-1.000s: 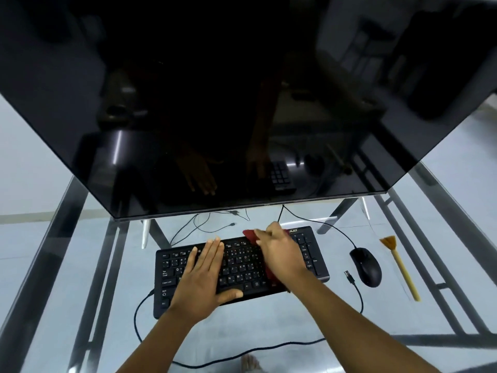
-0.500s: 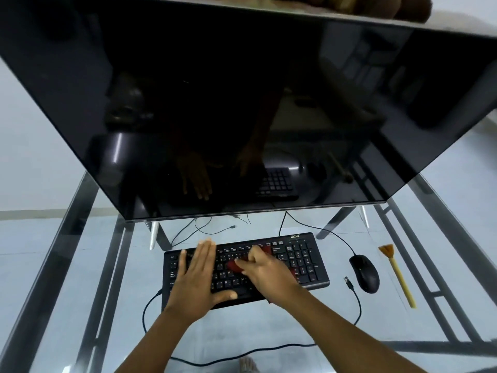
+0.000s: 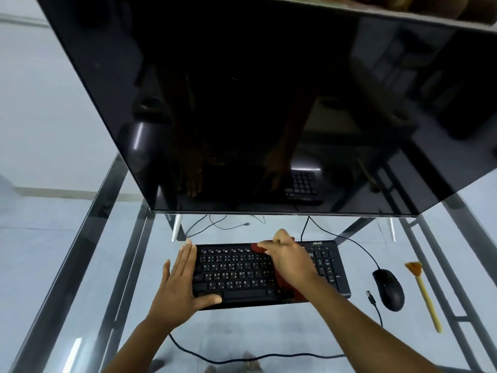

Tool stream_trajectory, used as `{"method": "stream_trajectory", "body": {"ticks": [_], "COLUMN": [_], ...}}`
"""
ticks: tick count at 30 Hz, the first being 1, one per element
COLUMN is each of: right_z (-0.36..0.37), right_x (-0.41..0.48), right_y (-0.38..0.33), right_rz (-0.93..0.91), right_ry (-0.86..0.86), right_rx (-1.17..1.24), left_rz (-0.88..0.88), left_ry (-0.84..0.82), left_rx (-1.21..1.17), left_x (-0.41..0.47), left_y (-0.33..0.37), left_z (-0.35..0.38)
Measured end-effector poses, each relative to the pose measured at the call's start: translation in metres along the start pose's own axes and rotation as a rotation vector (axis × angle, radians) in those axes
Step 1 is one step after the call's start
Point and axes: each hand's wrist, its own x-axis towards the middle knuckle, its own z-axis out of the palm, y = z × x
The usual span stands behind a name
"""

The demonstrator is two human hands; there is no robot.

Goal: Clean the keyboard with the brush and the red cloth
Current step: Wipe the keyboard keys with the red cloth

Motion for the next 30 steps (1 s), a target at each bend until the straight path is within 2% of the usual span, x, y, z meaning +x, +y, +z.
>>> {"method": "stream_trajectory", "body": {"ticks": [3, 8, 12, 15, 19, 21, 23, 25, 26, 28, 30], "right_z": [-0.004, 0.008, 0.007, 0.002, 0.001, 0.019, 0.033, 0.028, 0.023, 0.007, 0.007], "right_x": [0.0, 0.016, 0.013, -0.002, -0.007, -0.012, -0.03, -0.034, -0.031, -0.024, -0.024], "right_y": [0.003, -0.047, -0.026, -0.006, -0.048, -0.081, -0.104, -0.091, -0.079, -0.06, -0.056], "right_rz": [0.056, -0.093, -0.004, 0.043, -0.047, -0.142, -0.271, -0.292, -0.278, -0.169, -0.111], "right_ry": [0.036, -0.013, -0.048, 0.006, 0.075, 0.059, -0.093, -0.108, -0.041, 0.057, 0.066], "right_rx": [0.058, 0.04, 0.101, 0.105, 0.071, 0.151, 0.284, 0.221, 0.166, 0.002, -0.027], "left_rz": [0.002, -0.01, -0.028, -0.027, -0.018, -0.01, 0.012, 0.036, 0.048, 0.071, 0.073], "left_ry": [0.012, 0.015, 0.017, 0.006, 0.023, 0.013, -0.015, -0.044, -0.053, -0.055, -0.053], "left_rx": [0.007, -0.006, -0.019, -0.007, -0.004, -0.008, -0.006, 0.0, 0.004, 0.022, 0.034], "left_x": [0.001, 0.002, -0.001, -0.005, -0.001, -0.001, -0.002, -0.001, 0.001, 0.006, 0.006], "left_y": [-0.005, -0.007, -0.002, -0.003, -0.005, -0.009, -0.009, -0.005, -0.003, -0.003, -0.007], "left_z": [-0.004, -0.001, 0.005, 0.003, -0.001, -0.001, 0.003, 0.005, 0.004, 0.0, -0.005]}}
